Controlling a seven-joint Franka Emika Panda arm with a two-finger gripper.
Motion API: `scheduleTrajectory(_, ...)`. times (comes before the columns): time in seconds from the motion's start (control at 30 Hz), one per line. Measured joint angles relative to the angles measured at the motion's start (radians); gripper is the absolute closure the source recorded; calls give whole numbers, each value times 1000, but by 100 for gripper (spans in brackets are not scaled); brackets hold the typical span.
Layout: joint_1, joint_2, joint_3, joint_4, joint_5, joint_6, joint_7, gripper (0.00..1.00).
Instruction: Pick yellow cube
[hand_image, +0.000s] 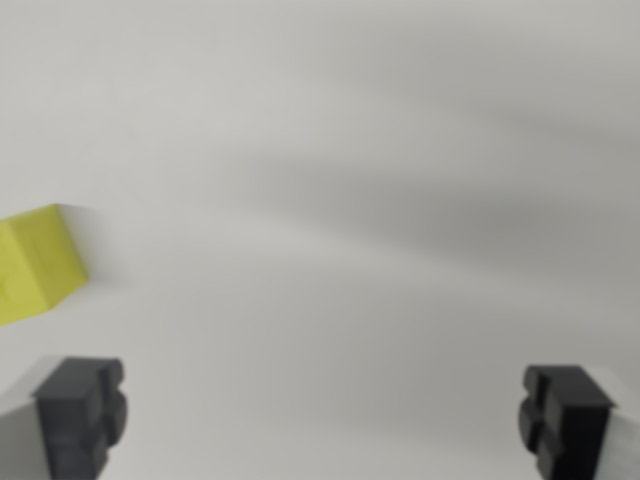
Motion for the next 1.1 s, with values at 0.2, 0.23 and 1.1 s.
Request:
scheduleTrajectory(0.2, 28, 18, 0, -17, 3, 30, -3, 0)
scheduleTrajectory(0.23, 33, 21, 0, -20, 4, 35, -4, 0)
scheduleTrajectory(1.1, 160, 130, 0, -56, 25, 158, -22, 0)
